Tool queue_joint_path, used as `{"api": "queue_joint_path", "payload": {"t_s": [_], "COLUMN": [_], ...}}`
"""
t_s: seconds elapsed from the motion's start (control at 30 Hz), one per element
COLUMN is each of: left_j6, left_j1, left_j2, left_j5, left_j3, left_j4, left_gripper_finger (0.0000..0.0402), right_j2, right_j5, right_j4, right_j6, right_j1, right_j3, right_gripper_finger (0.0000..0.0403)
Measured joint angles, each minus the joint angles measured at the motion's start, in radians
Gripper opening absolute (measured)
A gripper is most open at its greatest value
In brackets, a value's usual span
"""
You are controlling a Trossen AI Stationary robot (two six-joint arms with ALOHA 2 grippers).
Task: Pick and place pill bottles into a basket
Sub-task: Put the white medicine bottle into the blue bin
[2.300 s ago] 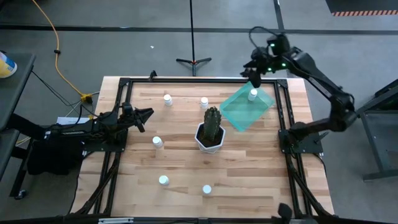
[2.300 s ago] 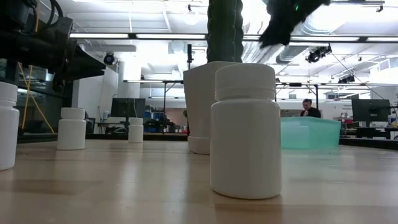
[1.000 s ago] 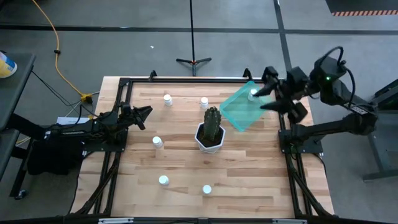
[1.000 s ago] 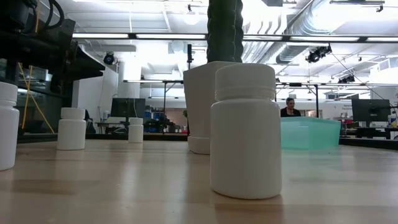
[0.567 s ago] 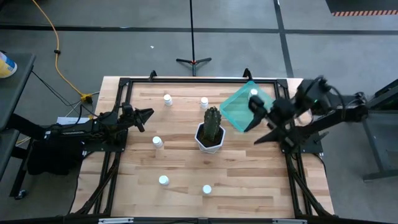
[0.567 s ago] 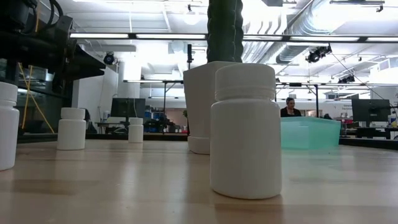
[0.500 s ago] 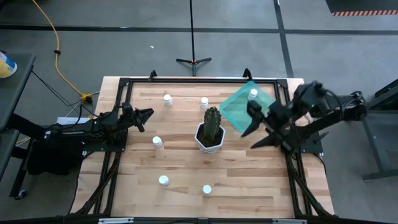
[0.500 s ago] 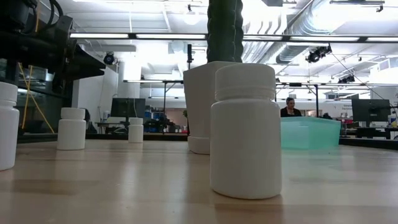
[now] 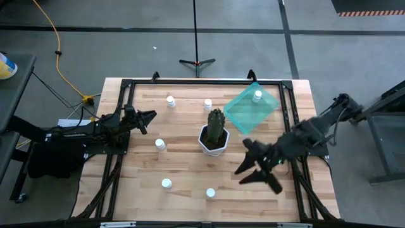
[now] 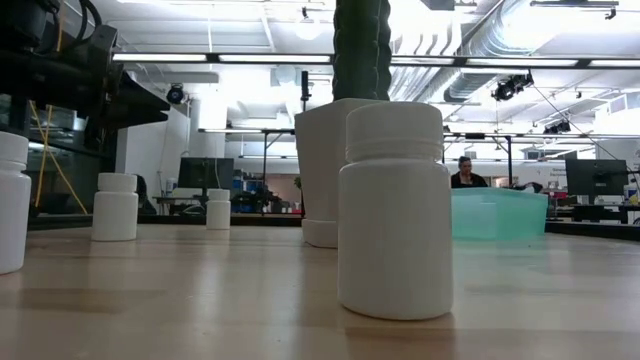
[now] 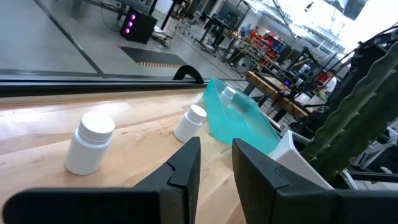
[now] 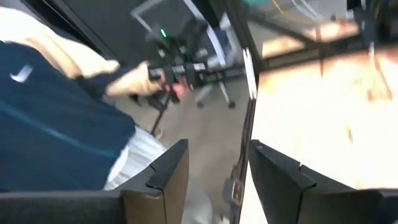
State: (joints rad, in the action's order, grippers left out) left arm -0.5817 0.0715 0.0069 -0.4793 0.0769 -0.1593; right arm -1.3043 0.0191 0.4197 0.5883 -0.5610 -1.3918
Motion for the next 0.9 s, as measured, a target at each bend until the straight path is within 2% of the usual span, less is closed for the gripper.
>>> {"api": "queue_joint_path", "payload": {"t_s": [0.23,0.3,0.43,0.53,0.77,0.9], "left_j6": [0.000,0.000,0.000,0.000,0.000,0.000], "left_j1": [0.000,0.000,0.000,0.000,0.000,0.000], "left_j2": [0.000,0.000,0.000,0.000,0.000,0.000], "left_j5": [0.000,0.000,0.001,0.001,0.001,0.001], "left_j3": [0.000,0.000,0.000,0.000,0.000,0.000], "left_j4": [0.000,0.000,0.000,0.000,0.000,0.000], "left_gripper_finger": [0.0127,0.0127,0.0127,0.0126,0.0126,0.0126], "right_j2": [-0.136,-0.177,-0.248,-0.294,-0.421,-0.502], "right_j5": [0.057,0.074,0.037,0.027,0.056,-0.027], "right_j4": [0.076,0.081,0.122,0.130,0.076,0.021], "right_j6": [-0.028,0.009,0.021,-0.022,-0.156,-0.202], "right_j1": [-0.021,-0.011,0.001,0.004,0.013,0.037], "right_j3": [0.000,0.000,0.000,0.000,0.000,0.000], "right_gripper_finger": [0.0157,0.0157,0.0166,0.0186,0.0261,0.0288]}}
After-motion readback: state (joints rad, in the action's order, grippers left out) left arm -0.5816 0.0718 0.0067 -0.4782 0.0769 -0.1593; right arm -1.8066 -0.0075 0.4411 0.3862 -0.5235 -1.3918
